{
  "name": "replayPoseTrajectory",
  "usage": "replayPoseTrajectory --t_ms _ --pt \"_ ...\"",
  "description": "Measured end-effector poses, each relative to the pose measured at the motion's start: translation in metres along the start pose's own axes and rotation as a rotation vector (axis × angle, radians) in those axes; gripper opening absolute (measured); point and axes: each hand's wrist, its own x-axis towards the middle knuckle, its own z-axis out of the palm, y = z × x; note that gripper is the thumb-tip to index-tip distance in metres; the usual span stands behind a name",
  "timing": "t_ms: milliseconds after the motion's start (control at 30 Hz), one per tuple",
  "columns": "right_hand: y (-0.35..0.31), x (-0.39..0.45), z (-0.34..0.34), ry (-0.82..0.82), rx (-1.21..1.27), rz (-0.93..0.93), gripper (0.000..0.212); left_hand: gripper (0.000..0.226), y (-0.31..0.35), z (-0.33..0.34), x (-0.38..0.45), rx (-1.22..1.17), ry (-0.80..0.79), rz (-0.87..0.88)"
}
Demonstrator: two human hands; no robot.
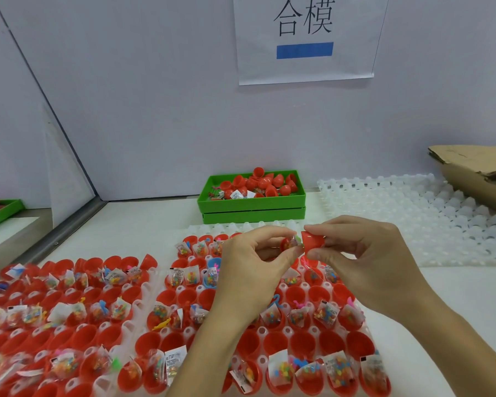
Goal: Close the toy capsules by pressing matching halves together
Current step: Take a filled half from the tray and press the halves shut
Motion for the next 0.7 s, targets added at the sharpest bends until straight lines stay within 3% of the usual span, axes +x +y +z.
replayPoseTrajectory --t_ms 200,400,700 --pt "0.0044 0.0006 -0.0027 0.035 -0.028 -0.013 0.039 0.043 0.0024 -0.0017 -0.0002 -0.005 -0.081 -0.017" --pt "0.0088 0.0011 -0.0018 0.033 0.02 -0.023 0.042 0.025 0.0048 -0.0015 0.0007 0.018 -0.027 0.002" --pt "0.0086 0.0001 -0.0023 -0.024 0.229 -0.003 0.037 0.029 0.0055 -0.0016 -0.0007 0.027 -0.076 0.047"
